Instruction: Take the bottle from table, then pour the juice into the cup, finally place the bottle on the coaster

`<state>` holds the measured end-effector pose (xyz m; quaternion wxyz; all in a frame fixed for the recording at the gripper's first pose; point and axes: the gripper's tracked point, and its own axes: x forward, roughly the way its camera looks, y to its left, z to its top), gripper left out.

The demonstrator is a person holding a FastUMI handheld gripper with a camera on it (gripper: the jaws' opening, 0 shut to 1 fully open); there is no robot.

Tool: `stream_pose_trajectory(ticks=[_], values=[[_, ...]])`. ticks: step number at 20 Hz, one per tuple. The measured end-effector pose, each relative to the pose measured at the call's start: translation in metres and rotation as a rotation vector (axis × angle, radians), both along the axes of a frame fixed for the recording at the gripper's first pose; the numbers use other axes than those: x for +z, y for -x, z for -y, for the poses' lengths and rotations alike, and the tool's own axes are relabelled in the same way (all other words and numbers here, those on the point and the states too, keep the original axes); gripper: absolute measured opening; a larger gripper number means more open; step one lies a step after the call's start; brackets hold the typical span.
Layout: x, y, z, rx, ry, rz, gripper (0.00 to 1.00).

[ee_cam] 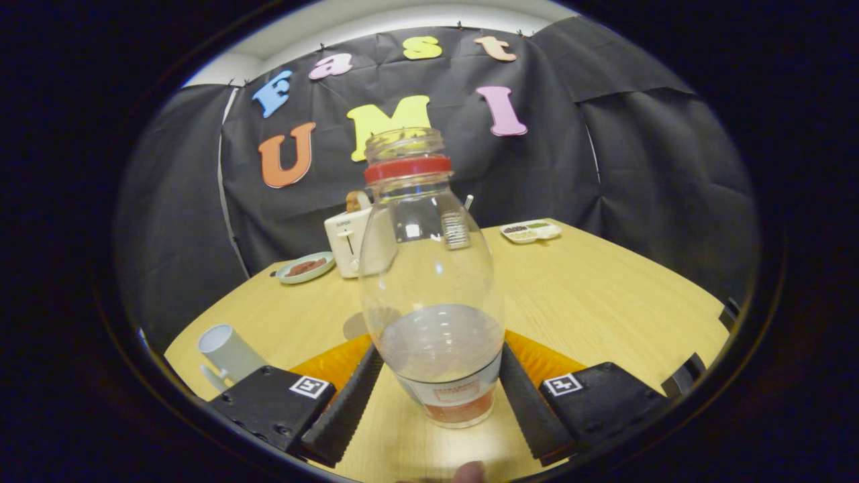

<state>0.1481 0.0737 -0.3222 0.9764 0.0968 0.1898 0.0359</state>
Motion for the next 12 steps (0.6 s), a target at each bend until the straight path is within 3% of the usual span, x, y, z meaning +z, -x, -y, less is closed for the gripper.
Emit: stream_pose_trajectory(ticks=[3,6,12], values=[[0.003,-0.001,0.001,-0.014,0.002,0.000,0.89],[0.005,-0.002,0.000,-0.015,0.009,-0.006,0.85],[0.032,-0.004,-0.022,0.060,0.199,0.035,0.79]])
